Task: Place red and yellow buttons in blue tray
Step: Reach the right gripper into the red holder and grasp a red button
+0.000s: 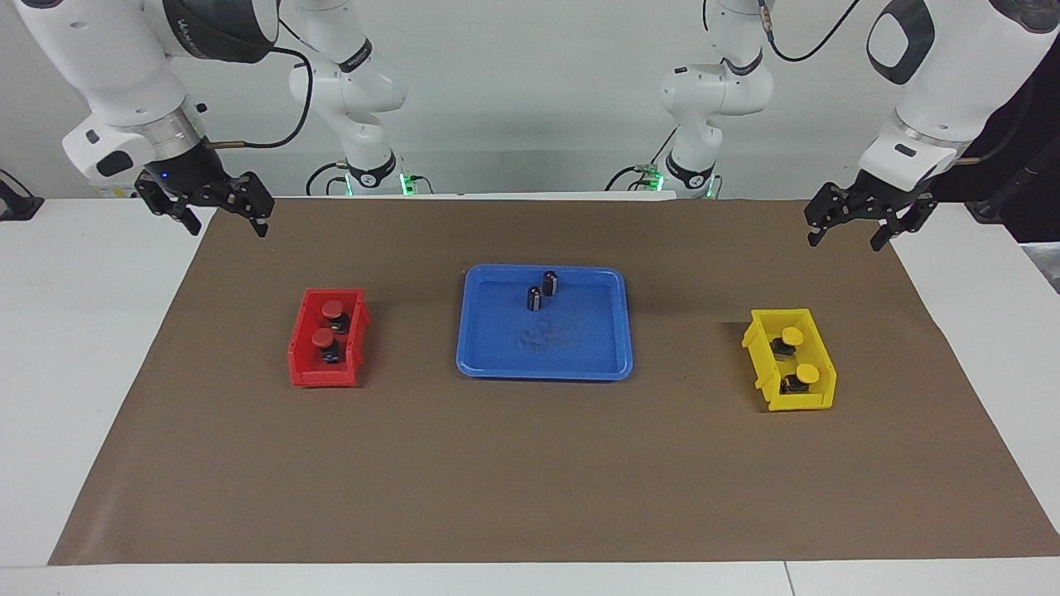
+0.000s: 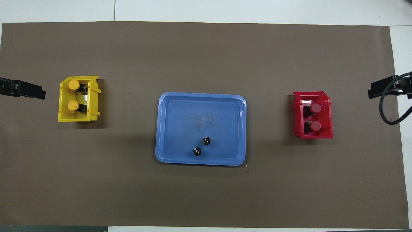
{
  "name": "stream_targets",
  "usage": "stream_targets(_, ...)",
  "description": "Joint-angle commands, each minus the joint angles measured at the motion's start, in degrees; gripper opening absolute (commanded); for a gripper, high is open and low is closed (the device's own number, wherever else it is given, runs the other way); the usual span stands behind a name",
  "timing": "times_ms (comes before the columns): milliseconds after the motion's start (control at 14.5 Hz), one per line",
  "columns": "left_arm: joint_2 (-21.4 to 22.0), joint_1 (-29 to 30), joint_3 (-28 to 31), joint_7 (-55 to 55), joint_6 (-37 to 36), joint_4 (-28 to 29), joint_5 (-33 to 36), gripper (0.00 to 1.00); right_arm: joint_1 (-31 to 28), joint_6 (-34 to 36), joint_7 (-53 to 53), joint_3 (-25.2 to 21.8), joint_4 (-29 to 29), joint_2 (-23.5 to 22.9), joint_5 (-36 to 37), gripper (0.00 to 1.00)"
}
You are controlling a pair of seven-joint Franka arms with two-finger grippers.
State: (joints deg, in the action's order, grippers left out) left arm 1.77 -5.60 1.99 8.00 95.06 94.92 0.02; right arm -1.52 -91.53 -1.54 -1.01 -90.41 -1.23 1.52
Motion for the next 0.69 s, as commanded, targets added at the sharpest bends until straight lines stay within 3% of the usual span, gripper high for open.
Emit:
stream_targets(0,1.0,0.2,0.1,0.6,-0.5,1.1,-0.7,1.0,1.6,-6.9,2.2,0.7,-3.2,-3.0,0.0,1.0)
stream_targets(275,1.0,0.2,0.1,0.6,-0.5,1.1,-0.7,1.0,2.5,-22.9,2.6,0.8,-17.7,-2.2,-2.4,0.99)
stream_targets(619,1.0,0.0,0.0,0.6,-0.4,1.1,-0.7,1.0,2.6,-34.2,2.6,0.7,-28.6,-2.3,-4.2,0.78)
